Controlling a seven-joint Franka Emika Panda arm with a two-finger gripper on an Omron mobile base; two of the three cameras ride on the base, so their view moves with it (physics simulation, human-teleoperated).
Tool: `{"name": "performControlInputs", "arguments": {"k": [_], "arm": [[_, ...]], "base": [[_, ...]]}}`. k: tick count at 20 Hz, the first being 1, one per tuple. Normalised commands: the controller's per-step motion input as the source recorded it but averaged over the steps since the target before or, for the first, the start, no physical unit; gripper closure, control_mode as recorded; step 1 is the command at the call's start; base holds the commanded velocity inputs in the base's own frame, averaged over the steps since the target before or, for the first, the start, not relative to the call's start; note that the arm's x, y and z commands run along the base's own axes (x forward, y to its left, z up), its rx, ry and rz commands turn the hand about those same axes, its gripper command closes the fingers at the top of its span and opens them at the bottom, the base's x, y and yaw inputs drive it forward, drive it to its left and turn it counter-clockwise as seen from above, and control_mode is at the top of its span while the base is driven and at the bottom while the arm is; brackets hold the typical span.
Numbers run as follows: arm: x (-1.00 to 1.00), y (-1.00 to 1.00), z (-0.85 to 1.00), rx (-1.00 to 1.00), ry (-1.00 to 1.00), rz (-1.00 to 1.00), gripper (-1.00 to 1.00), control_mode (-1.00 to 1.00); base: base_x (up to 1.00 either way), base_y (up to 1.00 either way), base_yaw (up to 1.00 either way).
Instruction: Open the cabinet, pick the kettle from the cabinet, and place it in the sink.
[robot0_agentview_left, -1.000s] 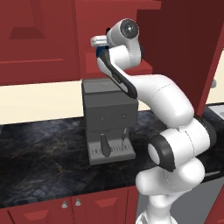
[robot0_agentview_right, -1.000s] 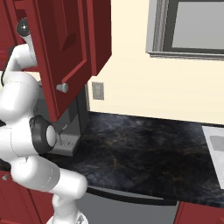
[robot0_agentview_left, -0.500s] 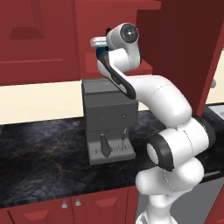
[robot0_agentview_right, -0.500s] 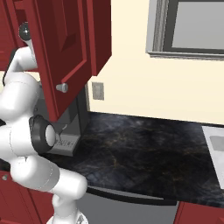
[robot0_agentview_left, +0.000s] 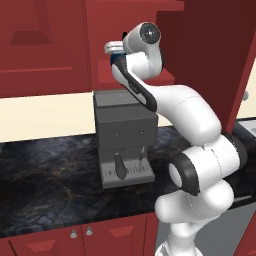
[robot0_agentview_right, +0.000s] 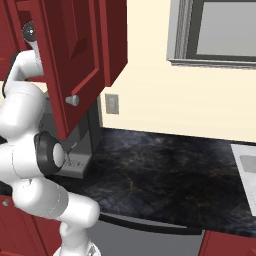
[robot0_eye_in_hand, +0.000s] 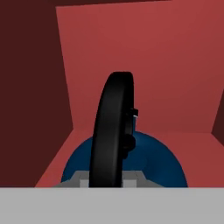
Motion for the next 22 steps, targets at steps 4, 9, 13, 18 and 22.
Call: {"name": "performControlInputs", "arguments": {"k": [4, 9, 13, 18, 22], "arm": [[-0.31, 0.11, 0.05, 0.0, 0.0, 0.01, 1.0, -1.0], [-0.58, 0.12, 0.0, 0.0, -0.13, 0.0, 1.0, -1.0], [-0.57, 0.11, 0.1, 0.0, -0.09, 0.0, 1.0, -1.0], [-0.56, 0.01, 0.25, 0.03, -0.01, 0.0, 1.0, -1.0], [-0.59, 0.0, 0.22, 0.04, 0.01, 0.0, 1.0, -1.0]], "base": [[0.0, 0.0, 0.0], [0.0, 0.0, 0.0], [0.0, 0.0, 0.0], [0.0, 0.0, 0.0], [0.0, 0.0, 0.0]]}}
